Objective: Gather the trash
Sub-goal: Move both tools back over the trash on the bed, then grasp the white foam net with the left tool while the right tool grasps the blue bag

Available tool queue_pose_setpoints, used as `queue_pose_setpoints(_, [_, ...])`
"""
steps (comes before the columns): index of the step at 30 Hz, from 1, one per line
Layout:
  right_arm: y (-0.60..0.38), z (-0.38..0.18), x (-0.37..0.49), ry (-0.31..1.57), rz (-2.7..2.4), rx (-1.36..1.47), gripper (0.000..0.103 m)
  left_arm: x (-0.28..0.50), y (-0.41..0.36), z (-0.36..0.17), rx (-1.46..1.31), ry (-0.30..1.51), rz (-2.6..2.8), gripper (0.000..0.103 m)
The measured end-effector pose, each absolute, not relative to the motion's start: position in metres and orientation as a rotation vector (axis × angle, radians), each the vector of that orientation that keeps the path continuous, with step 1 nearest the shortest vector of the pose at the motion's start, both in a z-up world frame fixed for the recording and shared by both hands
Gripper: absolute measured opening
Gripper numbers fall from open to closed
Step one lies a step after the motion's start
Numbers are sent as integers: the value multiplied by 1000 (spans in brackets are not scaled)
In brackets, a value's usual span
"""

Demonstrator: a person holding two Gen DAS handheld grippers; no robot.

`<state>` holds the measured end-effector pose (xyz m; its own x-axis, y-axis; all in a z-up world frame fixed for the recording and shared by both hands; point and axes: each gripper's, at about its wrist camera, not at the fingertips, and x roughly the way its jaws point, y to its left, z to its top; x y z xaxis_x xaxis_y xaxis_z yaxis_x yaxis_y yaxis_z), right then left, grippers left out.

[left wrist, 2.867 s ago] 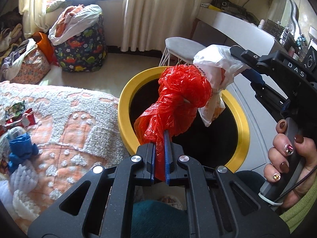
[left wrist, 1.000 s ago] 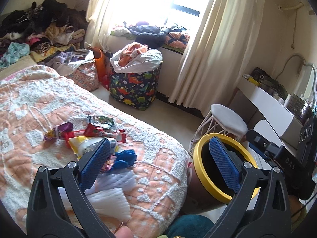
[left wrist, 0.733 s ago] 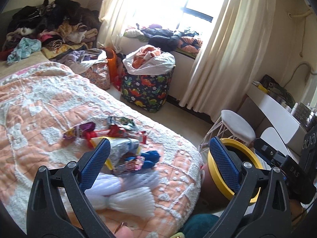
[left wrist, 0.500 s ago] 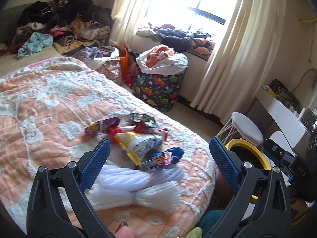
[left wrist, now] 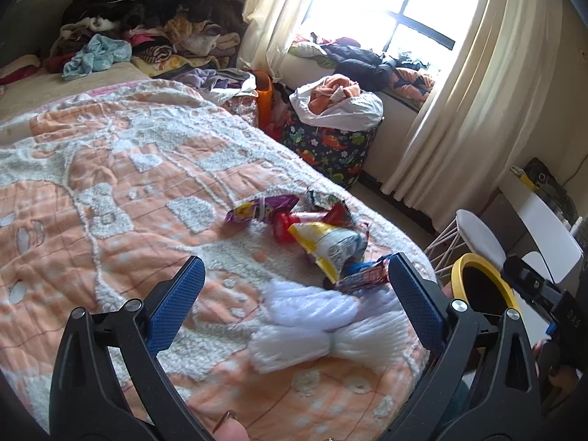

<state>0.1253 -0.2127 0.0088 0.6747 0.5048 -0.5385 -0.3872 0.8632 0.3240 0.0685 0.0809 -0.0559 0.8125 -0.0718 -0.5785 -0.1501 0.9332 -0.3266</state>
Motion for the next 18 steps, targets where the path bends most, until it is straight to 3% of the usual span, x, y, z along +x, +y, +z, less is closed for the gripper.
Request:
queue_pose_setpoints(13, [-185,-17,155,764,470,168,74,54,88,-98,-338,779,-56,91])
queue_pose_setpoints(18, [-179,-27,164,801,462,175,73,58,83,-111,-359,819,-93,75])
